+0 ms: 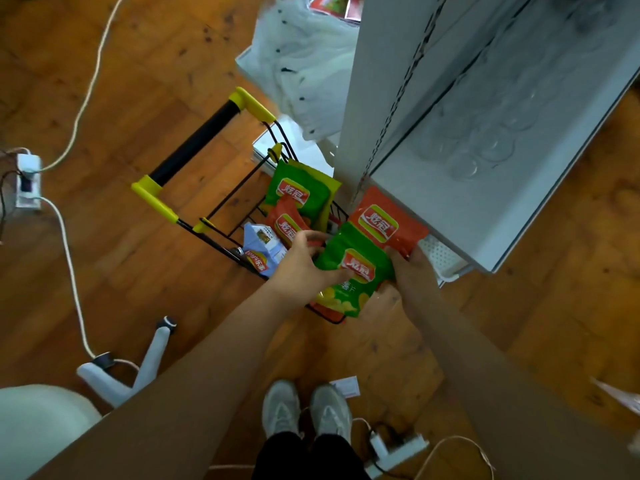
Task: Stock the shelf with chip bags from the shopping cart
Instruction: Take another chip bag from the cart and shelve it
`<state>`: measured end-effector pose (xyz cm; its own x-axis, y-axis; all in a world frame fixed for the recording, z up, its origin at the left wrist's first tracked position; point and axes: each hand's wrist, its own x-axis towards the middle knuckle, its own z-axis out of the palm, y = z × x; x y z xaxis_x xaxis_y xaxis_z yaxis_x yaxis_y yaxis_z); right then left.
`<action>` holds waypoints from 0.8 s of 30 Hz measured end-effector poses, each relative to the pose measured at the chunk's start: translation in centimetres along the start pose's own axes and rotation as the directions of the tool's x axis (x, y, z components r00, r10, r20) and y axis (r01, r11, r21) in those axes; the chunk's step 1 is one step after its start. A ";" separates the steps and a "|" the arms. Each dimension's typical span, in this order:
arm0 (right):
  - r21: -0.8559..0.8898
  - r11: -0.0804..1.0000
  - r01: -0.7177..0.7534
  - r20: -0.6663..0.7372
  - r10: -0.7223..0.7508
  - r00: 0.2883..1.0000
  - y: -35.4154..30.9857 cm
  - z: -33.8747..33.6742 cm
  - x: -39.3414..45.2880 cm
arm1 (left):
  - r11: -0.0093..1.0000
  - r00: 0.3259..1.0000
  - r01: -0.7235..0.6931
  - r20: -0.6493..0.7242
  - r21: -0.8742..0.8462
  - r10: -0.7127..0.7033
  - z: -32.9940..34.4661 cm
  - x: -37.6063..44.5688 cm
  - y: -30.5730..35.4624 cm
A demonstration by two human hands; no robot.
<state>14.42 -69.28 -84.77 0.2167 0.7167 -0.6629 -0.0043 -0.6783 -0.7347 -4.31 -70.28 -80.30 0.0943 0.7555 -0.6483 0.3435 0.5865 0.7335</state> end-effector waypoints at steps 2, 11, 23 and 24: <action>0.120 0.988 -0.093 0.064 0.086 0.994 -0.1 -0.5 0.0 | 0.999 0.998 -0.009 0.057 -0.031 0.011 -0.1 -0.7 0.7; 0.257 0.945 -0.205 0.308 0.121 0.944 -3.3 -1.9 -4.5 | 0.963 0.998 -0.030 -0.060 -0.267 0.014 -0.7 -3.0 4.2; 0.061 0.997 -0.052 0.398 0.023 0.917 -16.8 -3.0 -18.9 | 0.969 0.983 -0.086 -0.180 -0.231 0.044 -1.7 -12.4 13.4; 0.003 1.000 -0.007 0.372 0.006 0.928 -17.3 -2.8 -19.7 | 0.970 0.978 -0.100 -0.202 -0.222 0.055 -1.8 -13.4 14.0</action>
<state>12.96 -72.12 -58.58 -0.1617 0.7218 -0.6730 -0.0087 -0.6830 -0.7304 -2.43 -71.68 -61.00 -0.0774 0.8300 -0.5524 0.1161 0.5578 0.8218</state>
